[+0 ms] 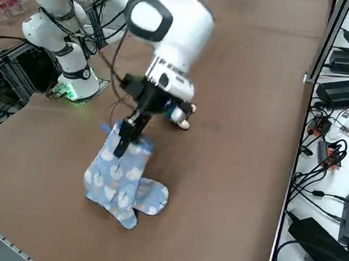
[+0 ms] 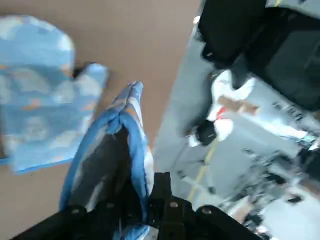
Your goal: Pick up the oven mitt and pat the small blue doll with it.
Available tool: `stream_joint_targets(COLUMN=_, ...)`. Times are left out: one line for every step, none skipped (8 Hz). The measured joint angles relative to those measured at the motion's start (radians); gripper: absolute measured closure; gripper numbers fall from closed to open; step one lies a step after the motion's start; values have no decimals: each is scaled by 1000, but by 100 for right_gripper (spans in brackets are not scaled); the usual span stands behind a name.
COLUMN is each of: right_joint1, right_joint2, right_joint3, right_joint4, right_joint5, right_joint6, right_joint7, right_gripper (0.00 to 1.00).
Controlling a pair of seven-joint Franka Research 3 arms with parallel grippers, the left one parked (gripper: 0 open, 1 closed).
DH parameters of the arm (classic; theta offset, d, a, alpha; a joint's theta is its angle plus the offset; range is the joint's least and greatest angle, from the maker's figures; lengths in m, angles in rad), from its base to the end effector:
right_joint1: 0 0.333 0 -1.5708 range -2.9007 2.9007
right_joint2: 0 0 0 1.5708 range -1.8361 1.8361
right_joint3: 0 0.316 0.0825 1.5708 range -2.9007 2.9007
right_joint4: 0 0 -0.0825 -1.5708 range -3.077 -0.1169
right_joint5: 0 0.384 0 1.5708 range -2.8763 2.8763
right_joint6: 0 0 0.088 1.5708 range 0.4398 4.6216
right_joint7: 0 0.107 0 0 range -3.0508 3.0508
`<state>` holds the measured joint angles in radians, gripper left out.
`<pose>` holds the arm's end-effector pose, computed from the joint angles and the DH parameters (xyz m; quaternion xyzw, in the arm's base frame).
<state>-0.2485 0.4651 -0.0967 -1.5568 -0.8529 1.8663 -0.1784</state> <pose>0.6228 -0.2753 0.3933 0.9081 0.0782 -0.1735 0.3730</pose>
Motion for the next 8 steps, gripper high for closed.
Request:
stream_joint_targets(right_joint1=-47, right_joint2=-14, right_joint3=-1, right_joint4=-71, right_joint5=-80, right_joint6=115, right_joint7=-2, right_gripper=96)
stream_joint_targets(right_joint1=-88, right_joint2=-29, right_joint3=-1, right_joint4=-142, right_joint5=-159, right_joint6=222, right_joint7=-2, right_gripper=96)
stream_joint_targets(right_joint1=-115, right_joint2=-44, right_joint3=-1, right_joint4=-204, right_joint5=-219, right_joint6=296, right_joint7=12, right_gripper=96)
stream_joint_targets(right_joint1=-123, right_joint2=-51, right_joint3=-1, right_joint4=-256, right_joint5=-265, right_joint6=334, right_joint7=47, right_gripper=96)
stream_joint_targets(right_joint1=-123, right_joint2=-52, right_joint3=3, right_joint4=-303, right_joint5=-304, right_joint6=359, right_joint7=99, right_gripper=96)
stream_joint_targets(right_joint1=-120, right_joint2=-48, right_joint3=8, right_joint4=-344, right_joint5=-330, right_joint6=380, right_joint7=154, right_gripper=96)
stream_joint_targets(right_joint1=-112, right_joint2=-40, right_joint3=15, right_joint4=-372, right_joint5=-340, right_joint6=392, right_joint7=195, right_gripper=96)
stream_joint_targets(right_joint1=-96, right_joint2=-34, right_joint3=24, right_joint4=-394, right_joint5=-343, right_joint6=392, right_joint7=229, right_gripper=96)
